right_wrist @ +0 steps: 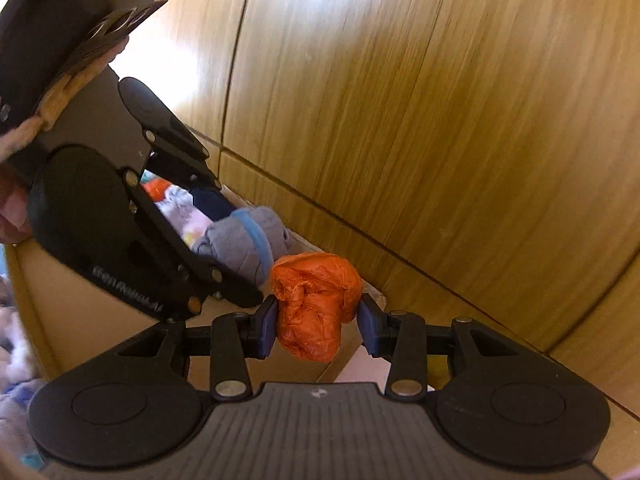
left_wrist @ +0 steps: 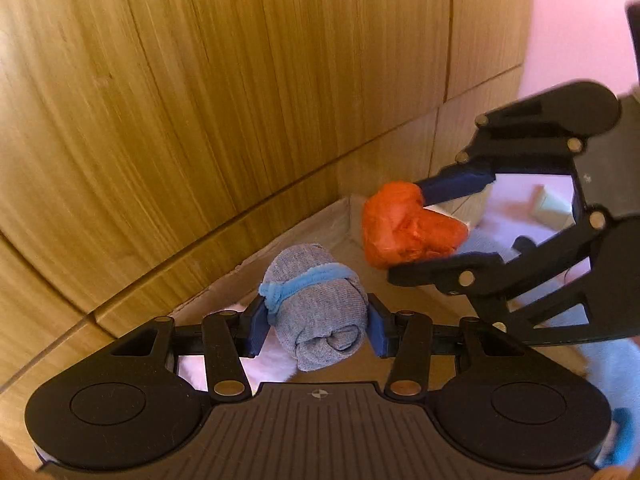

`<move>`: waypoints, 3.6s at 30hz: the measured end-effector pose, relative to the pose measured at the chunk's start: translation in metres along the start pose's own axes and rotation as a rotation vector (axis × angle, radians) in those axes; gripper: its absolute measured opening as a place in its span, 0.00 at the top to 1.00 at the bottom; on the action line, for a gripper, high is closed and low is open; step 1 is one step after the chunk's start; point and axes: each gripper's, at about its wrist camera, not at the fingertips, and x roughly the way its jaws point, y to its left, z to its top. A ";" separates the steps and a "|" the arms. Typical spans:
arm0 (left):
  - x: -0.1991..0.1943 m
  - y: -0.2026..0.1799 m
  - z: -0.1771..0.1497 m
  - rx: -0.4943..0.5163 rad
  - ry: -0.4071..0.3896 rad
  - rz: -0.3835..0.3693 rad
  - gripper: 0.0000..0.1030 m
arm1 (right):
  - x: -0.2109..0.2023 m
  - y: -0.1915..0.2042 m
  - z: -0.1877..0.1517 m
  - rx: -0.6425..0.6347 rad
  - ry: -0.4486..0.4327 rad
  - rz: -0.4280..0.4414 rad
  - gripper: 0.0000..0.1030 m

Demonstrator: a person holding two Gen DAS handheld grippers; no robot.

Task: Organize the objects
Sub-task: 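Place both socks into the tray and open both tools, then move both tools back over the remaining socks, then grasp the pastel striped wrapped sock with left tool while right tool grasps blue tied sock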

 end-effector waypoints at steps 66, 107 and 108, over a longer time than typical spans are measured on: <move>-0.169 0.008 -0.117 -0.286 -0.065 0.150 0.06 | -0.163 0.067 -0.006 0.096 -0.061 -0.022 0.09; -0.150 -0.043 -0.245 -0.397 -0.021 0.192 0.43 | -0.141 0.119 -0.124 0.519 0.010 0.001 0.16; -0.150 -0.044 -0.245 -0.396 -0.025 0.189 0.45 | -0.141 0.118 -0.125 0.529 0.010 0.007 0.17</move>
